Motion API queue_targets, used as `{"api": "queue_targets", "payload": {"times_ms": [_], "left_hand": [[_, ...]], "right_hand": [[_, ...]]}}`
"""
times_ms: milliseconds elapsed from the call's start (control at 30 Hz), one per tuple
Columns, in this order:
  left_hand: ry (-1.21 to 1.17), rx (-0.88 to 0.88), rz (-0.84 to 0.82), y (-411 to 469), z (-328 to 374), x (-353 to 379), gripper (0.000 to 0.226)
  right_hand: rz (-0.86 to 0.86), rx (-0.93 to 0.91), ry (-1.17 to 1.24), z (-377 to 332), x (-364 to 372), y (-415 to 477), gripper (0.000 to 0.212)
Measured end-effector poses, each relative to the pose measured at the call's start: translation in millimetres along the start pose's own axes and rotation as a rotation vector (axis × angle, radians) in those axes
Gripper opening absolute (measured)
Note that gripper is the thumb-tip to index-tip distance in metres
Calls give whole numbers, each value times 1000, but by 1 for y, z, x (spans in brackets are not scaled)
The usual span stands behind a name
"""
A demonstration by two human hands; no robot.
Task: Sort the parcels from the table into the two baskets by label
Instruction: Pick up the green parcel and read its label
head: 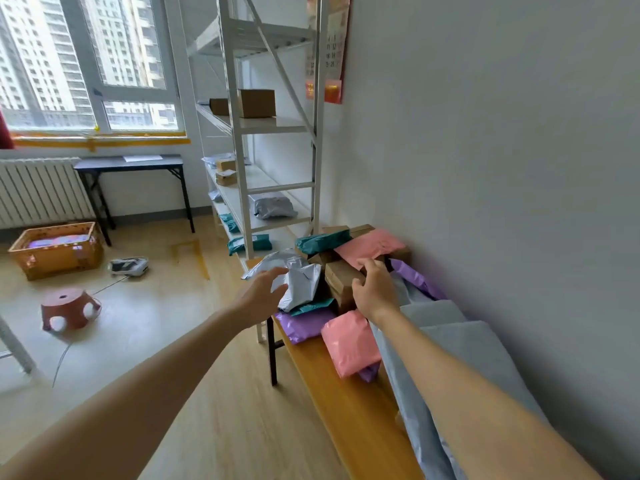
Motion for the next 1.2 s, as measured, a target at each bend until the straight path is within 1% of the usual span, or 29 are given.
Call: {"api": "queue_targets", "payload": {"times_ms": [100, 267, 467, 633, 833, 1000, 1200], "left_hand": [[-5, -25, -4, 31, -28, 0, 41], [-139, -128, -27, 91, -80, -2, 39], [-178, -77, -123, 178, -138, -8, 39], [-173, -39, -209, 249, -186, -17, 39], [-77, 70, -279, 313, -206, -17, 41], [-45, 152, -333, 351, -207, 11, 42], [14, 239, -370, 408, -192, 43, 45]], "right_hand": [[-30, -11, 4, -6, 29, 31, 43], [-38, 21, -33, -10, 79, 77, 44], [-20, 126, -70, -17, 132, 134, 46], [20, 214, -46, -24, 175, 174, 45], [58, 296, -51, -14, 212, 211, 46], [79, 349, -97, 7, 221, 238, 48], [113, 389, -131, 42, 226, 282, 50]]}}
Point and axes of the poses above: each hand's wrist, its own y-axis towards the middle knuckle, its own x-axis out of the palm, z = x × y, the point moved 5 cm from there along y, towards the middle knuckle, and after that the axes turned 1 degree about y, right-handed, at the moved point
